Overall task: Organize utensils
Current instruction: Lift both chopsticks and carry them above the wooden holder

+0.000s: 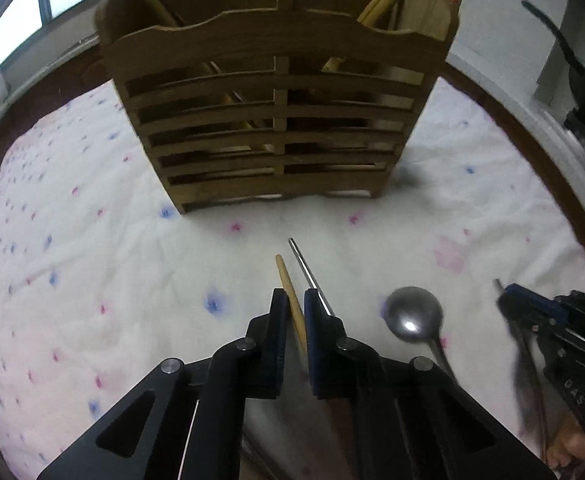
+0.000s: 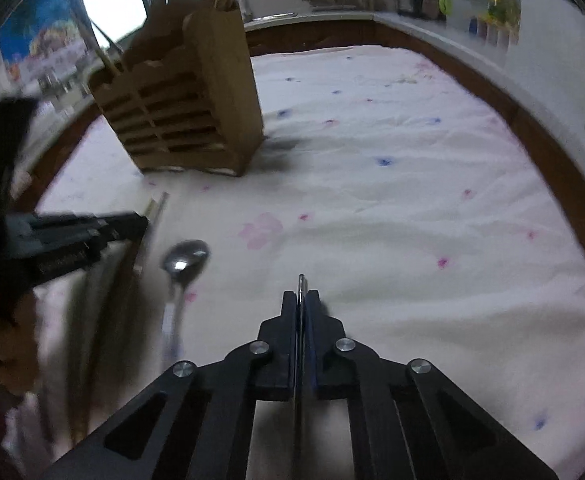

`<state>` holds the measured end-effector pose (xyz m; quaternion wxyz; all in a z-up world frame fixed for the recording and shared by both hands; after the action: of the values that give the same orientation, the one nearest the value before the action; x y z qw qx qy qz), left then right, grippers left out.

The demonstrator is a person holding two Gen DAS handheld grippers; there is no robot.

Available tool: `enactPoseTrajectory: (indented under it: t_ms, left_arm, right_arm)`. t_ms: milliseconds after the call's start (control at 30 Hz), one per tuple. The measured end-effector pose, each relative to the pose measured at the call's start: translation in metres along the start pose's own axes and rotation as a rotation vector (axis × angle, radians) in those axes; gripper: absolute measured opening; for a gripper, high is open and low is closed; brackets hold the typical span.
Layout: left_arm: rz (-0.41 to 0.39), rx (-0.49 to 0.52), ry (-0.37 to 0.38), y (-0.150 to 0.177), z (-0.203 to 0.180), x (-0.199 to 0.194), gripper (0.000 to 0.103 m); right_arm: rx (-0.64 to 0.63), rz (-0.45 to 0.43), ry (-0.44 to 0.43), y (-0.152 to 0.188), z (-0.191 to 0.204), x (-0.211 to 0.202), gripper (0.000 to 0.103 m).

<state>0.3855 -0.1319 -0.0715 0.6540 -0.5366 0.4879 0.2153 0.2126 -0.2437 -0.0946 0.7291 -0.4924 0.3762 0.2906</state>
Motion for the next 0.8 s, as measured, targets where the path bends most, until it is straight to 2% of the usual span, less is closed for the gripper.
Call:
enactPoseTrajectory:
  t_ms: [133,333,633,800]
  left_arm:
    - [-0.051,-0.037,0.047,0.002,0.000,-0.021,0.005]
    - [-0.172,-0.080,0.111,0.008,0.000,-0.081,0.004]
    - [-0.336,-0.121,0.150,0.042,0.016,-0.174,0.003]
    - [-0.401,-0.135,0.157,0.062,0.025,-0.213,0.003]
  right_arm:
    - [0.018,-0.050,-0.058,-0.006,0.006,-0.028,0.004]
    - [0.008,-0.151,-0.111,-0.019,0.020,-0.082,0.004]
    - [-0.030,-0.293,-0.139,-0.031,0.039,-0.149,0.004]
    - [-0.055,-0.337,-0.132,-0.035,0.049,-0.168,0.004]
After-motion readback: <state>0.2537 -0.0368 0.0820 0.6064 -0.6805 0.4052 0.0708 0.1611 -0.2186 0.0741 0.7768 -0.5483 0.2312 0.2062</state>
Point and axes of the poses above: each gripper's, at about its wrist camera, not at the fingertips, and x roughly the way its jaws point, z to its left, y to its underside, the point moved 6 cm from there along x, roughly the way its jaws point, and after that the axes turned 2 degrees about x, right-handed, at the moved point
